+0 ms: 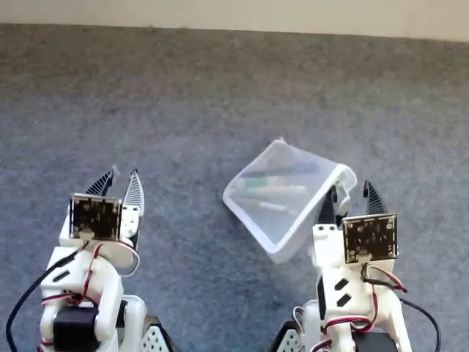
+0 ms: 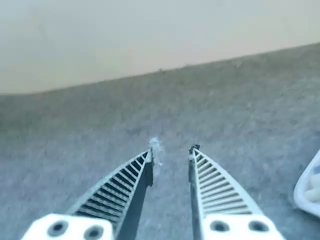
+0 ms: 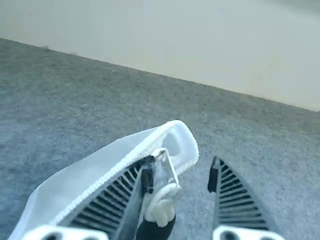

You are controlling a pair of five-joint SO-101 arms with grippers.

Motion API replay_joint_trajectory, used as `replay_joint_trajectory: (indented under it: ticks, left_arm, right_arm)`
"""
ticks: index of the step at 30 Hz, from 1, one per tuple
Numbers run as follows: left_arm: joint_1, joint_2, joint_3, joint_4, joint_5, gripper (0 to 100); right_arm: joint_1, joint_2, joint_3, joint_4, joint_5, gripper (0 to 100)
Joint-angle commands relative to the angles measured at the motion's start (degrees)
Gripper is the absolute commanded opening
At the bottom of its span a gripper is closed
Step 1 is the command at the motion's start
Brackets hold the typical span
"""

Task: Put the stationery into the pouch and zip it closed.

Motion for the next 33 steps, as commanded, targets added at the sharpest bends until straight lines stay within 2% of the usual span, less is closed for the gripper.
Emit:
replay_joint_trajectory:
  ticks: [1, 8, 13, 19, 27, 30, 33]
  left_arm:
    - [-4.0, -0.8, 2.0, 0.0, 0.4, 12]
    - [-4.6, -0.8, 7.2, -0.1, 0.4, 12]
    - [-4.4, -0.8, 10.9, -0.1, 0.5, 12]
    - [-4.6, -0.8, 14.0, -0.1, 0.5, 12]
    - [-4.6, -0.8, 16.5, -0.1, 0.5, 12]
    - [-4.7, -0.8, 17.7, -0.1, 0.4, 12]
    - [-4.7, -0.8, 18.0, -0.1, 0.4, 12]
  right_arm:
    - [-0.8, 0.6, 0.7, 5.2, 0.7, 18.5]
    - [2.9, 3.3, 0.4, 8.2, 4.7, 18.5]
    - [3.5, 17.6, 0.1, 9.8, 4.4, 18.5]
    - [9.1, 31.0, -0.7, 9.5, 4.7, 18.5]
    - [9.7, 37.4, -2.2, 11.4, 4.8, 18.5]
    - [9.1, 40.3, -2.2, 15.8, 9.0, 18.5]
    - [8.7, 43.5, -2.2, 16.0, 9.9, 18.5]
